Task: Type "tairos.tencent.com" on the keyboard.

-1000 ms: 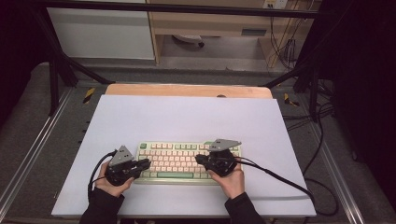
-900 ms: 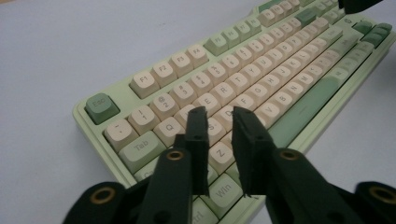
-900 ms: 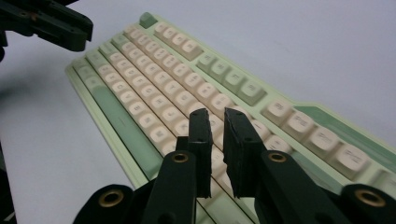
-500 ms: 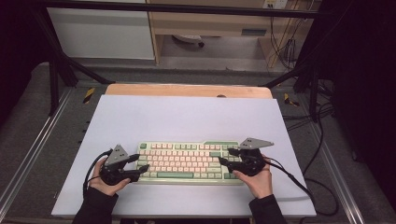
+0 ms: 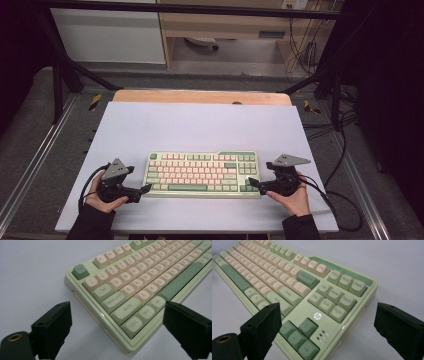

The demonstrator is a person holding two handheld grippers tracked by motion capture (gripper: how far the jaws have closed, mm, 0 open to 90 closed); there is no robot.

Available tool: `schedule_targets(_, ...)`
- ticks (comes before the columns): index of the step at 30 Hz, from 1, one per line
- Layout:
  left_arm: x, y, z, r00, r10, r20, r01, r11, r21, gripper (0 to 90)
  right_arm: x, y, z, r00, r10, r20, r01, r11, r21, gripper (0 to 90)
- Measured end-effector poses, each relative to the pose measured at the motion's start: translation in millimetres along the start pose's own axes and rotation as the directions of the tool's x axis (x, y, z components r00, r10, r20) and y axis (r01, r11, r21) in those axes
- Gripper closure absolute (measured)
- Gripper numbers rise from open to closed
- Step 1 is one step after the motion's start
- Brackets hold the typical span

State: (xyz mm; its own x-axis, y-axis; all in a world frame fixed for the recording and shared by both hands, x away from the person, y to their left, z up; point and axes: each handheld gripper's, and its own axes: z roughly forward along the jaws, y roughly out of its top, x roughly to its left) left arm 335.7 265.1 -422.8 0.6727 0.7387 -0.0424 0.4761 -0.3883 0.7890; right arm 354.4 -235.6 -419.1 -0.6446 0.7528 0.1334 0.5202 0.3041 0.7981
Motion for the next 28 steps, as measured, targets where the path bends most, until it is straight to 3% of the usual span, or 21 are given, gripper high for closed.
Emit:
schedule_targets(3, 1.5, -2.7, -1.0, 1.0000, -0.003, -0.001, 0.003, 1.0000, 0.000, 4.8, -5.0, -8.3, -2.6, 0.9998, 0.021, 0.001, -0.021, 1.000, 0.023, 3.9)
schedule_targets(13, 5.7, -11.9, -3.9, 0.9999, -0.015, 0.005, 0.015, 0.9999, -0.002, 4.0, -15.1, -28.3, -10.2, 0.9996, 0.025, 0.012, -0.026, 0.999, 0.034, 0.5)
schedule_targets(28, 6.6, -14.6, -3.5, 1.0000, -0.008, 0.004, 0.008, 1.0000, 0.004, 4.2, -14.0, -34.7, -12.4, 1.0000, 0.008, 0.002, -0.008, 0.999, 0.044, 0.4)
